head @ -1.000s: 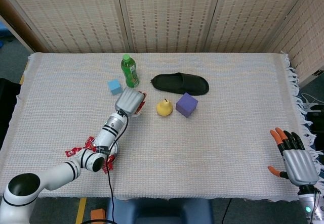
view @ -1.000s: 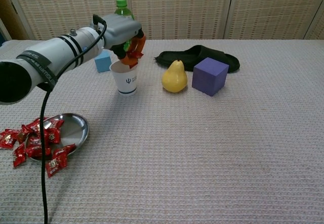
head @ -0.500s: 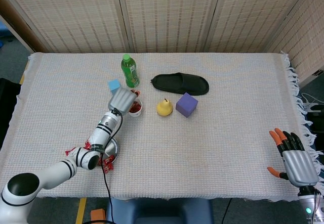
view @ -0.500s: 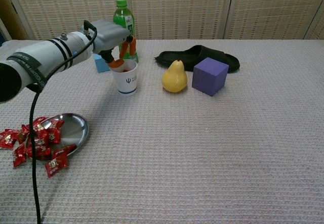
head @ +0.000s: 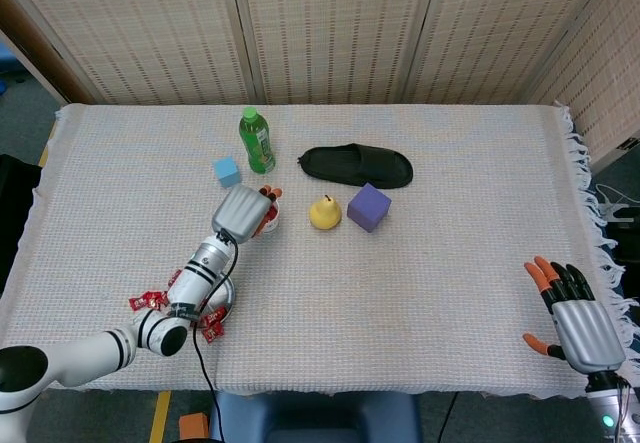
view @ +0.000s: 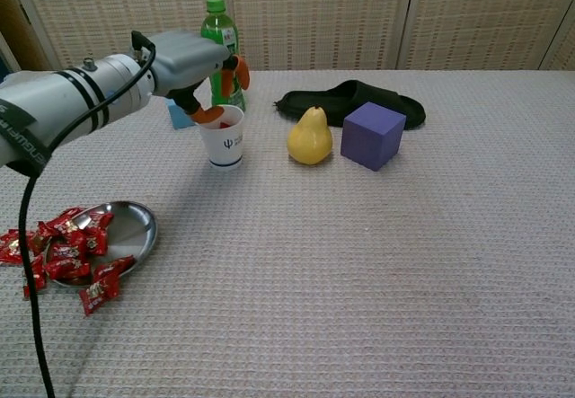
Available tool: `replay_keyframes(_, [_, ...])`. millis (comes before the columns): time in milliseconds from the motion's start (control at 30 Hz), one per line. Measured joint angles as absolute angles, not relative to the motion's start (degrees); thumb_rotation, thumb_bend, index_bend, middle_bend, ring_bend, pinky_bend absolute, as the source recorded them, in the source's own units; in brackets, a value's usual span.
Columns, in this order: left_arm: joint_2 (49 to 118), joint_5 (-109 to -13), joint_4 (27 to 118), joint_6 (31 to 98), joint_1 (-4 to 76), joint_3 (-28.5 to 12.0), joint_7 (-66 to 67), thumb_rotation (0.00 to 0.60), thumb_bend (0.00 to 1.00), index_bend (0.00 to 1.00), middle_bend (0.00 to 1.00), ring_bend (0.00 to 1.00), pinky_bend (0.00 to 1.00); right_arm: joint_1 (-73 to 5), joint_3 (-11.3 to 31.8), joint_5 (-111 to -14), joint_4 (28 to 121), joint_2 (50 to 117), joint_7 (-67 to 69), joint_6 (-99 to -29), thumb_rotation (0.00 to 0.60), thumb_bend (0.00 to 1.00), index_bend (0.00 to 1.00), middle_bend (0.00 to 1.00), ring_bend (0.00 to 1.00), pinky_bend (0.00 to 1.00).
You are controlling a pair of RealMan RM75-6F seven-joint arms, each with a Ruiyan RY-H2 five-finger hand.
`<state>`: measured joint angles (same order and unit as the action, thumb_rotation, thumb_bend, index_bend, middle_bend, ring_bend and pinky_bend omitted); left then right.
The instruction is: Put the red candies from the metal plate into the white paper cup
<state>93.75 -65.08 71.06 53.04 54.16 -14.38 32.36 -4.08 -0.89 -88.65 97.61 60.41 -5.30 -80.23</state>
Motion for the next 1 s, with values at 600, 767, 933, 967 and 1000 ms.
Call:
replay_keyframes(600, [81.0,-78.4,101.2,78.3,27.7,7.7,36.2,0.6,0.4,0.03,0.13,0.78,1.0,-3.2,-6.2,-101.5,96.9,59.5,-3.1,-84.0,0.6,0.05,0.0,0.0,0.0,0.0])
replay_keyframes(767, [80.9,-78.0,100.6,78.1,24.5,9.7,37.8,0.6,0.39,0.0,0.09,0.78,1.0,-2.6,-6.9,-103.0,96.3,59.6,-3.1,-85.1,0.6,0.05,0.0,0.0,0.0,0.0])
replay_keyframes(933, [81.0,-76.6,99.0,76.5,23.5,9.5,37.8,0.6,0.38,0.0,0.08,0.78,1.0,-2.7,-7.2,-103.5,96.3,59.8,-3.9,-84.9,0.6,0.05,0.0,0.0,0.0,0.0])
replay_keyframes(967, [81.1,-76.1,98.9,75.9,23.4,9.5,37.9,0.6,0.38,0.0,0.08,0.78,1.0,-2.7,-7.1,-103.5,96.3,59.8,-3.9,-84.9,0.6,0.05,0.0,0.0,0.0,0.0])
replay_keyframes(1000, [81.1,-75.3,98.6,75.1,23.4,9.3,38.1,0.6,0.38,0.0,0.08,0.78,1.0,-2.7,-7.1,-103.4,96.3,59.9,-4.0,-84.9,0.6,0.05,0.0,0.0,0.0,0.0])
